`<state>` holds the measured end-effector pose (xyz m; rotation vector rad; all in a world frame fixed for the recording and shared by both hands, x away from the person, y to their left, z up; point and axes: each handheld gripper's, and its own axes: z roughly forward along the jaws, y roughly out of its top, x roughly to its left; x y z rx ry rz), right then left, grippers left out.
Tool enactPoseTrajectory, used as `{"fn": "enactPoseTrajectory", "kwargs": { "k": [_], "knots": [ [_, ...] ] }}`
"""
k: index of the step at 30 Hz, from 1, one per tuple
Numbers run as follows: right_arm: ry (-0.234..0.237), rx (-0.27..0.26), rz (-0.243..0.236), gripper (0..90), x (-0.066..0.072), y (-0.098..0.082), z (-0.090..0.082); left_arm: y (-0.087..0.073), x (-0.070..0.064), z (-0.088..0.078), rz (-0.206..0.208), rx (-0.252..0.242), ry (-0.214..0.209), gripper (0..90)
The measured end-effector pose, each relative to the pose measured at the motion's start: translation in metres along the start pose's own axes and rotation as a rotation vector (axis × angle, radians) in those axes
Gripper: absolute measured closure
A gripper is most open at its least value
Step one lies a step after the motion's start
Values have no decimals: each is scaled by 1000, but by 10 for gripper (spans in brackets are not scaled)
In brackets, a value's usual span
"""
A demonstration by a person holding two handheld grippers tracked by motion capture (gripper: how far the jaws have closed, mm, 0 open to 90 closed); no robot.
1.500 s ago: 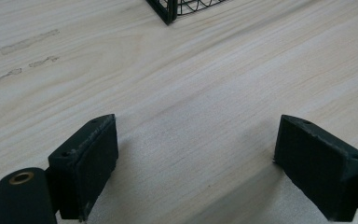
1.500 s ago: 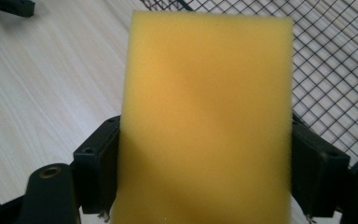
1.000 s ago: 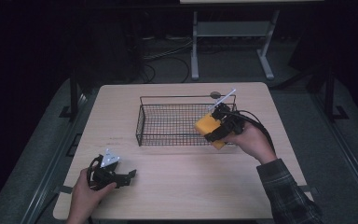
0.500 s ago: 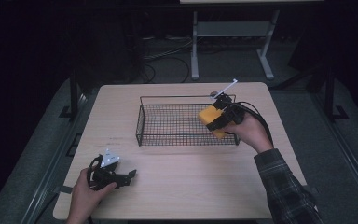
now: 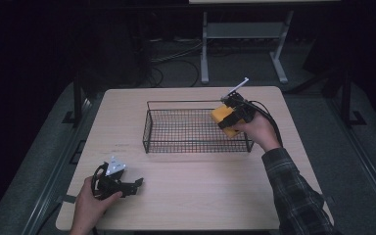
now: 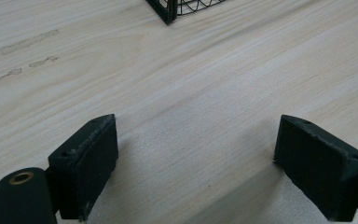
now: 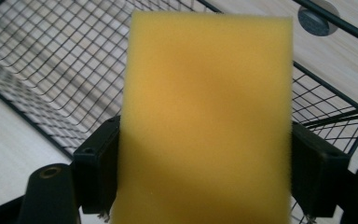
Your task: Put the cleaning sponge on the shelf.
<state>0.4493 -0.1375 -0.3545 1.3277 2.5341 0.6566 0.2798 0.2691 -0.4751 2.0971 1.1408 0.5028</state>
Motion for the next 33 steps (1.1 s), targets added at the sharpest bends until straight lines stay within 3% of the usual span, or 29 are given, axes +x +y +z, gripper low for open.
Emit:
{"fn": "enactPoseTrajectory", "kwargs": {
  "k": [13, 33],
  "knots": [
    [-25, 29, 49, 223, -17, 1, 26, 0, 0, 0, 0, 0, 0, 126],
    [-9, 73, 72, 219, -19, -10, 50, 0, 0, 0, 0, 0, 0, 126]
  ]
}}
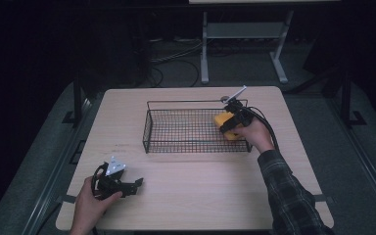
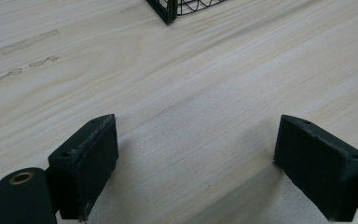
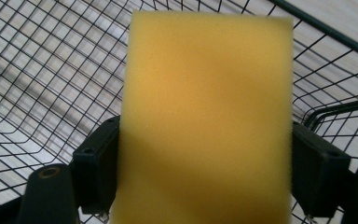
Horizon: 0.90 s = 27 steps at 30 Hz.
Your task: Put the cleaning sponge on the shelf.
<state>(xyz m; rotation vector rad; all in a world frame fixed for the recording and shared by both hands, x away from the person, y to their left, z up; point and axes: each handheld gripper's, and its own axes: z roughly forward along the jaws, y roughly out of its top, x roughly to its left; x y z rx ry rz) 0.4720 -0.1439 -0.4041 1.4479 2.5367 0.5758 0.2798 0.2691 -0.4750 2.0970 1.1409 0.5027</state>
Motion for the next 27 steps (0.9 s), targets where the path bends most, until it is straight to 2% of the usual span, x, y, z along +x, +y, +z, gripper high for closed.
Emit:
{"fn": "enactPoseTrajectory", "kwargs": {
  "k": [17, 27],
  "knots": [
    [6, 17, -3, 173, 1, -2, 3, 0, 0, 0, 0, -1, 0, 126],
    [13, -12, -12, 169, 2, -3, -9, 0, 0, 0, 0, 0, 0, 126]
  ]
}}
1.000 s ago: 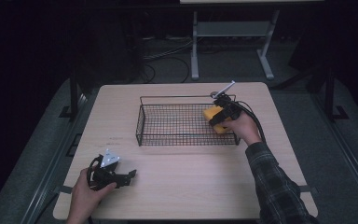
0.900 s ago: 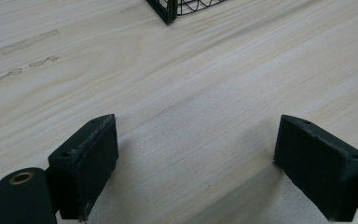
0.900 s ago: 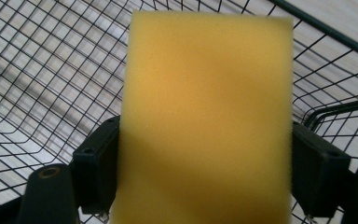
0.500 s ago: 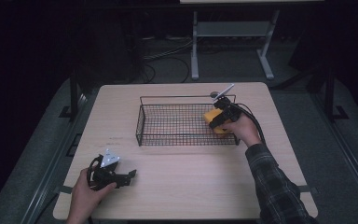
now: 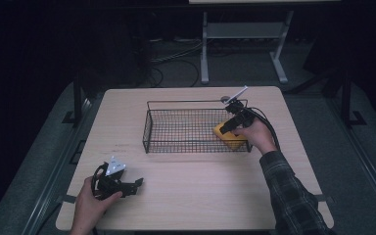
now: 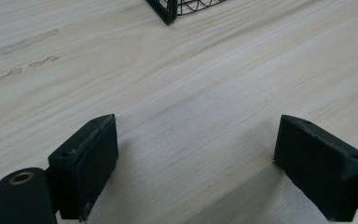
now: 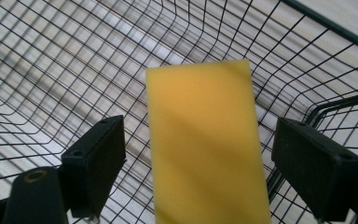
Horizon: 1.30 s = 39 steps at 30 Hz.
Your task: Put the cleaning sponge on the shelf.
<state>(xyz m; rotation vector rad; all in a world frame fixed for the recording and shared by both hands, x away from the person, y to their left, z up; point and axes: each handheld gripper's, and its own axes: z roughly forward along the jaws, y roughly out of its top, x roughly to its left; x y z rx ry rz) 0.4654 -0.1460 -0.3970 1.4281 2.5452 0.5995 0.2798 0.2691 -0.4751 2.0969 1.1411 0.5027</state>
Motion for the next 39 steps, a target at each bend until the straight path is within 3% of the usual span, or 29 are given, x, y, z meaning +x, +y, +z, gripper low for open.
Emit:
{"fn": "enactPoseTrajectory", "kwargs": {
  "k": [15, 31, 39],
  "knots": [
    [16, -75, -35, 152, 9, -15, -31, 0, 0, 0, -2, 1, 1, 127],
    [57, -159, -59, 135, 14, -61, -66, 0, 0, 0, -2, 0, 2, 127],
    [68, -196, -64, 131, 17, -98, -73, 0, 0, 0, -2, -1, 1, 127]
  ]
}}
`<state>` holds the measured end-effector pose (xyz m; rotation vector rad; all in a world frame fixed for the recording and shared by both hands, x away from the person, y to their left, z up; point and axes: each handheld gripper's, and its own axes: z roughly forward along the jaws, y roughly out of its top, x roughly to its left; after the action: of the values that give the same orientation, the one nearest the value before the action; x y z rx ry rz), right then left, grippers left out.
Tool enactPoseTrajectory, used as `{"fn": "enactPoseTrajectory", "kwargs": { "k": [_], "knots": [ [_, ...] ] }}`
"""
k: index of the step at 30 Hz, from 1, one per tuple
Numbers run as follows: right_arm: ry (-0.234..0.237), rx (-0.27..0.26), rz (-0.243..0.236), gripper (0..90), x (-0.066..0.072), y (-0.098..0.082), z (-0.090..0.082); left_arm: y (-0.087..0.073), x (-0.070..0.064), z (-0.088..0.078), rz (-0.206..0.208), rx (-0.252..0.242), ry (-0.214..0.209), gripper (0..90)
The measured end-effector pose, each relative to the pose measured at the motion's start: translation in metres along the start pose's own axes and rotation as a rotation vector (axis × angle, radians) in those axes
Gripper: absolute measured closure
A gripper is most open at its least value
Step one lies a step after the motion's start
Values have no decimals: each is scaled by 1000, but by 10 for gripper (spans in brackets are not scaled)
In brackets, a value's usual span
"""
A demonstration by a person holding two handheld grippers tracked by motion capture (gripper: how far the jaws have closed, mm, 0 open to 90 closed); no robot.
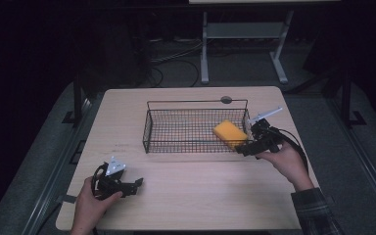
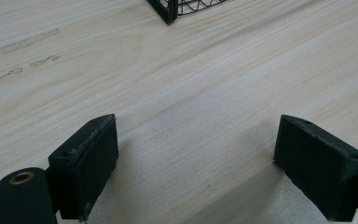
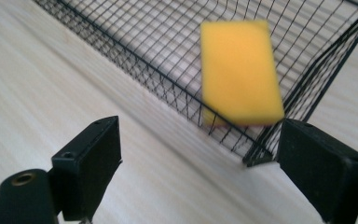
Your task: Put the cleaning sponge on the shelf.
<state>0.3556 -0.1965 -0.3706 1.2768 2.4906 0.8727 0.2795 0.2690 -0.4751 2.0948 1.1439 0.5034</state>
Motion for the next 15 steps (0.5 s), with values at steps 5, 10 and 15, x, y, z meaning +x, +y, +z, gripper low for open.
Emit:
{"fn": "enactPoseTrajectory", "kwargs": {
  "k": [5, 10, 15],
  "knots": [
    [0, -11, 5, 122, 3, -19, -3, 0, 0, 0, 2, 0, 1, 127],
    [-9, -12, -7, 121, 5, -36, -4, 0, 0, 0, 0, 1, 0, 127],
    [-34, -7, -12, 121, 5, -54, -2, 0, 0, 0, 0, 0, 0, 127]
  ]
}}
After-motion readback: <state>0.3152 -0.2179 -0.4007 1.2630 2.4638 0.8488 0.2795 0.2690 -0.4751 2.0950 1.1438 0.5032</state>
